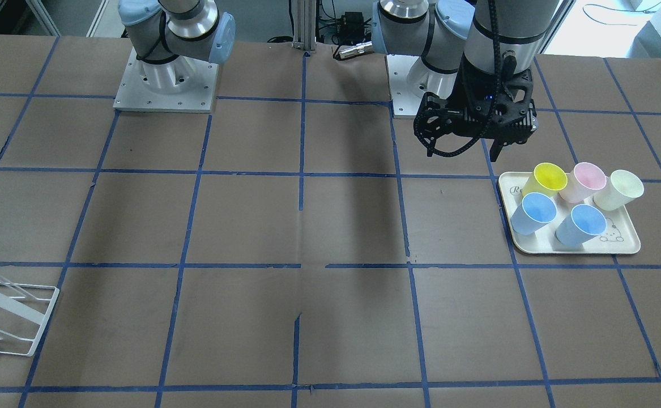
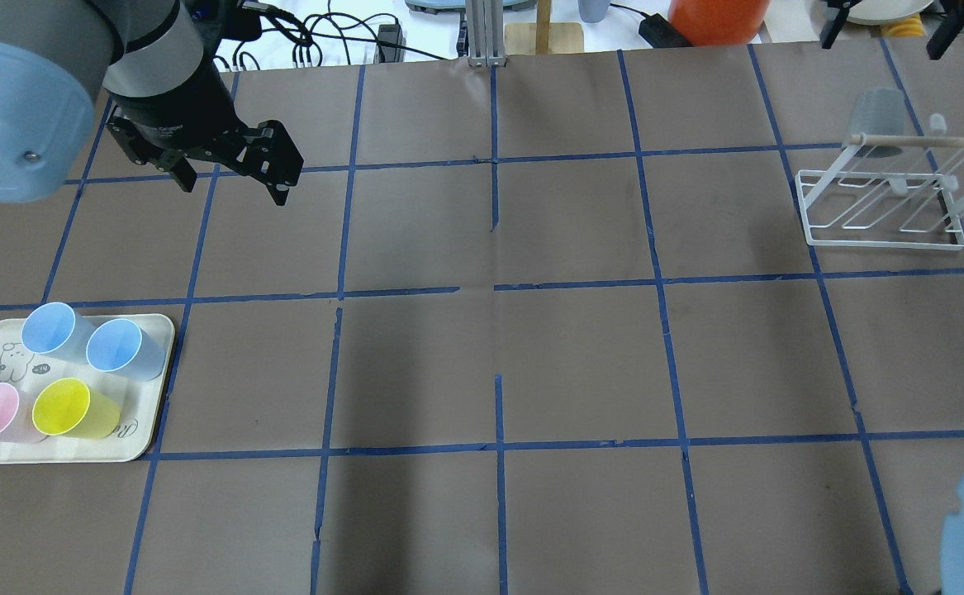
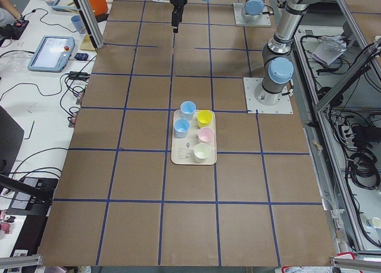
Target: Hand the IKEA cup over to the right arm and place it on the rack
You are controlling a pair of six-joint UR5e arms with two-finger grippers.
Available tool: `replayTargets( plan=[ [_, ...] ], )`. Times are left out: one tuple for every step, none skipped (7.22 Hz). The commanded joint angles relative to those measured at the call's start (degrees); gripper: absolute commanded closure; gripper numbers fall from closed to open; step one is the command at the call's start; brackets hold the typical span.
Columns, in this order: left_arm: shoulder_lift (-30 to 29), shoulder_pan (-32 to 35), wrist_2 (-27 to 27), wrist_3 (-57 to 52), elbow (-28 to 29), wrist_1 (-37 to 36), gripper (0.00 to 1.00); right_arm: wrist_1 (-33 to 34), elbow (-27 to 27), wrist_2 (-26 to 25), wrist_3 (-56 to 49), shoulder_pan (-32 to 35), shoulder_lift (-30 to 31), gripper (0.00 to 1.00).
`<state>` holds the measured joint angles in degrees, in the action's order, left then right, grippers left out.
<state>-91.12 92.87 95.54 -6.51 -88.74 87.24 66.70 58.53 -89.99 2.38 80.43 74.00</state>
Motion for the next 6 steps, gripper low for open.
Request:
replayTargets(
  plan=[
    [0.06, -0.15, 0.00, 0.00, 0.06, -0.22, 0.00, 2.36, 8.56, 0.17, 4.39, 4.90, 5.07, 0.00],
    [0.06, -0.15, -0.18, -0.09, -0.03, -0.40, 0.00, 6.91, 15.49, 0.17, 4.39, 5.00, 9.28, 0.00],
    [0.06, -0.15, -0.18, -0.09, -0.03, -0.40, 0.00, 9.74, 22.00, 0.25, 4.74, 5.00, 13.06, 0.00],
    [0.06, -0.15, -0.18, -0.09, -0.03, -0.40, 0.00, 12.90, 26.24, 0.08, 7.70, 5.35, 16.40, 0.00],
    [0.06, -0.32, -0.26, -0.09, -0.03, -0.40, 0.00, 14.06, 27.76, -0.44, 7.64, 7.35, 16.96, 0.00],
    [0.15, -1.54, -0.53, -0.09, 0.67, -0.31, 0.00, 14.16, 28.04, -0.54, 7.21, 9.81, 17.05, 0.00]
  ],
)
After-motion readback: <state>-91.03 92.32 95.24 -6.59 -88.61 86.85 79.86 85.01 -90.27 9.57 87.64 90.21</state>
